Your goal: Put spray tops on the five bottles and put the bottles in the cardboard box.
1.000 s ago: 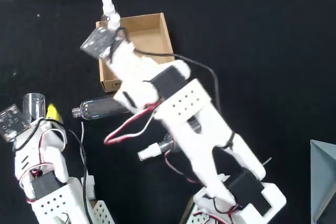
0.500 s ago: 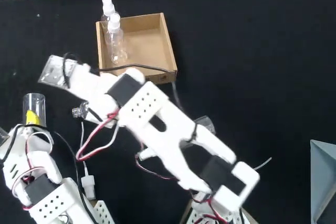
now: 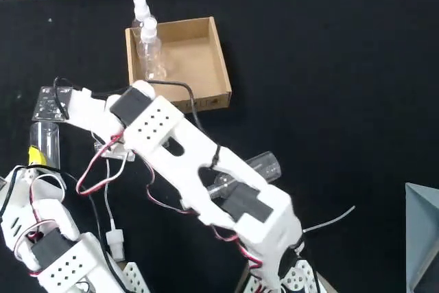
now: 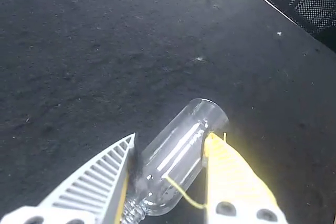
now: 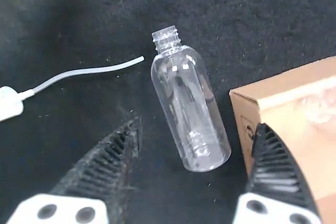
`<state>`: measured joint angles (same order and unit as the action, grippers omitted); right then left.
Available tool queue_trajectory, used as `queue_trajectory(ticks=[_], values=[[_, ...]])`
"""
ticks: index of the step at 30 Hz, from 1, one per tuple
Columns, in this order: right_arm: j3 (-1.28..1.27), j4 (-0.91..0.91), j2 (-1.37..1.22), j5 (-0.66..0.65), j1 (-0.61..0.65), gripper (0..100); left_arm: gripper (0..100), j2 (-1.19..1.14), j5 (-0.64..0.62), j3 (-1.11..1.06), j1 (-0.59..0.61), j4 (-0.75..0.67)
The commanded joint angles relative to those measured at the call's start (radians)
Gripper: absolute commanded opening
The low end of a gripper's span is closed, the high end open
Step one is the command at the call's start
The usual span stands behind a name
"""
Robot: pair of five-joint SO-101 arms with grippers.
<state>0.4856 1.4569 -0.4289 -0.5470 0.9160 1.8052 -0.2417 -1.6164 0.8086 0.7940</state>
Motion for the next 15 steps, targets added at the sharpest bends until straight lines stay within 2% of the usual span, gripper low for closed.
queue_trajectory(ticks=[1, 15], values=[[0.14, 0.035, -0.031, -0.034, 0.02, 28.6, 20, 0.006, -0.012, 0.062, 0.007, 0.006], [0.225, 0.04, -0.206, -0.167, 0.02, 28.6, 20, 0.006, -0.014, 0.067, 0.054, 0.006]])
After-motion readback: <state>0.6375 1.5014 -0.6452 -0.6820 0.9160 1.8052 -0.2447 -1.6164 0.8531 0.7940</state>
